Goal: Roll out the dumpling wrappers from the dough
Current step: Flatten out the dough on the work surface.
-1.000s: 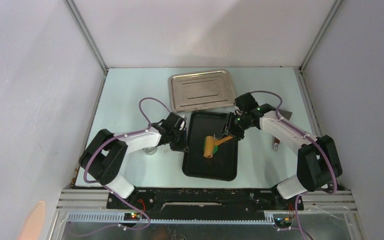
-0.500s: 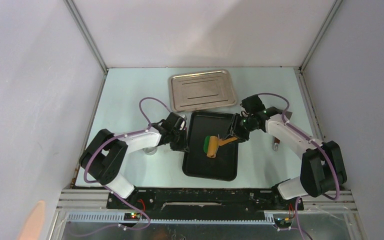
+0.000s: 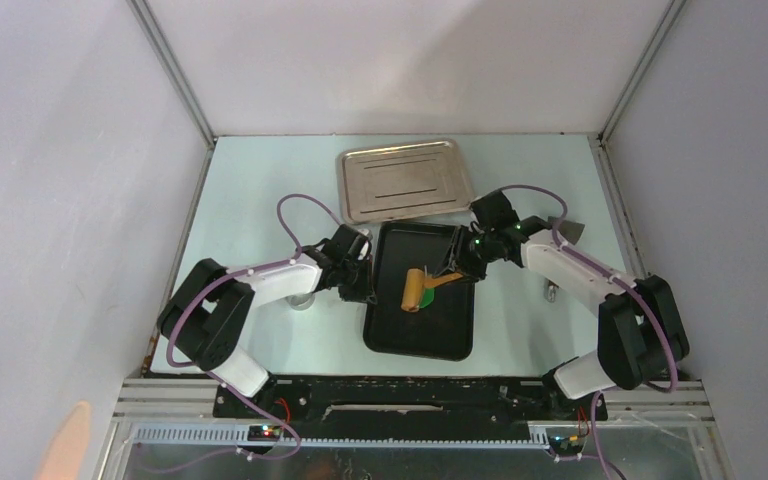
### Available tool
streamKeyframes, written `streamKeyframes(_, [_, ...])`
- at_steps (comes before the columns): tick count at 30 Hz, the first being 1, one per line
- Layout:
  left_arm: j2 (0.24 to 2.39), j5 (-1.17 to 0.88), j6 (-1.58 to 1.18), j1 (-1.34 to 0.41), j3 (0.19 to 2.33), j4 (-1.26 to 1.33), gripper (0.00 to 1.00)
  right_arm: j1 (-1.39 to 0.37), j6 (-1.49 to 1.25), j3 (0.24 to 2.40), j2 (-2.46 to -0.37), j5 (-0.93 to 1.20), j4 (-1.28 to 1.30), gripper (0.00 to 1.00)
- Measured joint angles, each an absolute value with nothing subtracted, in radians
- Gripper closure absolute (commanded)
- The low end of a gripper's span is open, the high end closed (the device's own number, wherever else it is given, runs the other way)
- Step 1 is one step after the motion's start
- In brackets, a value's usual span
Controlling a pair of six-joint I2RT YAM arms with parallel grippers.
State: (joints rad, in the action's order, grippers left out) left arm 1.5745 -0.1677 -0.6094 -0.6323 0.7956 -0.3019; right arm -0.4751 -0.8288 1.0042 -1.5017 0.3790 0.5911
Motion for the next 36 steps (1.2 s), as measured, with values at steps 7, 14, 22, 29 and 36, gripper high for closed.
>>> streamKeyframes(7, [1.575, -0.167, -0.609, -0.632, 0.796, -0.302, 1.00, -0.421, -0.811, 0.920, -1.404, 0.353, 0.591, 1.00])
streamKeyframes(14, [1.572, -0.164, -0.609, -0.633, 0.796, -0.303, 1.00, -0.484, -0.843, 0.966, -1.454, 0.303, 0.583, 1.00])
streamKeyframes(22, [1.563, -0.141, -0.609, -0.632, 0.796, -0.321, 1.00, -0.518, -0.874, 0.979, -1.484, 0.291, 0.524, 1.00])
streamKeyframes(29, [1.562, -0.144, -0.610, -0.632, 0.795, -0.317, 1.00, -0.437, -0.855, 0.881, -1.383, 0.303, 0.527, 1.00])
streamKeyframes(36, [1.561, -0.143, -0.610, -0.633, 0.791, -0.315, 1.00, -0.470, -0.880, 0.951, -1.468, 0.305, 0.529, 1.00])
